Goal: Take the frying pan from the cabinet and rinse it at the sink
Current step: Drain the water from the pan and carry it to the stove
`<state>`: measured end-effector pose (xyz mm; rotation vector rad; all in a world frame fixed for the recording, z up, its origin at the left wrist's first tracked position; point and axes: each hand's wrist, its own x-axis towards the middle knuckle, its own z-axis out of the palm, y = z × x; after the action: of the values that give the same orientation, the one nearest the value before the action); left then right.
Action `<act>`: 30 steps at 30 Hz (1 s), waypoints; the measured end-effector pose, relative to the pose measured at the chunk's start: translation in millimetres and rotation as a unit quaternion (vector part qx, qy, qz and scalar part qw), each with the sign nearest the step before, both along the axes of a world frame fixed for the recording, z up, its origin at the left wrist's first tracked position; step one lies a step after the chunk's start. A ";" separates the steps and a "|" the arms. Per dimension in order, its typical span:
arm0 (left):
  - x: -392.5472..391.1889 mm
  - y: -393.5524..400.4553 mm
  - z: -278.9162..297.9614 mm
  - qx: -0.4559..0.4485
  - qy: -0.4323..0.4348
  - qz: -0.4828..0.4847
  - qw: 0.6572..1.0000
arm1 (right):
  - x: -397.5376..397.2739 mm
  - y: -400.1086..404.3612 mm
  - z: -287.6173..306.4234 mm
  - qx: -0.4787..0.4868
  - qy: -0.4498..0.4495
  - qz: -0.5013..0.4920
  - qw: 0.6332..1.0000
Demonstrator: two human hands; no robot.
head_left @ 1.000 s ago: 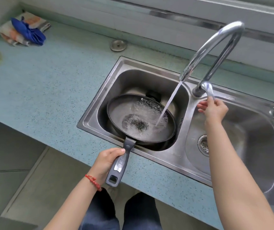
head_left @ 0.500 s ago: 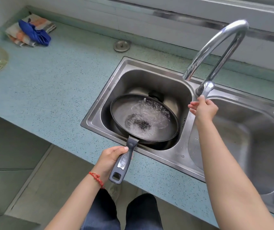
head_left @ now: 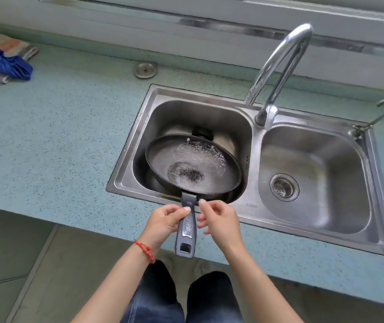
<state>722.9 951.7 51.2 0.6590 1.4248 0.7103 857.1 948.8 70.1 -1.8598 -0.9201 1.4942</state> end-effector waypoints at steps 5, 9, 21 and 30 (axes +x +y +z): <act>-9.0 6.8 -1.4 0.001 -0.049 -0.063 0.997 | -29.7 -26.1 20.8 -0.049 -0.079 0.027 0.995; -16.6 13.6 -1.6 -0.025 -0.101 -0.132 0.986 | -40.8 -24.5 32.8 -0.074 -0.072 0.045 0.994; -21.3 11.1 1.3 -0.027 -0.184 -0.129 0.974 | -62.4 -27.6 39.3 -0.044 0.023 -0.063 0.997; -10.7 -15.0 8.0 0.007 -0.209 -0.077 0.975 | -47.0 -53.7 52.8 0.024 0.017 -0.027 0.999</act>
<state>712.2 936.7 59.3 0.5820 0.9724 0.6885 810.1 895.0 122.8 -1.8059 -0.8752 1.4552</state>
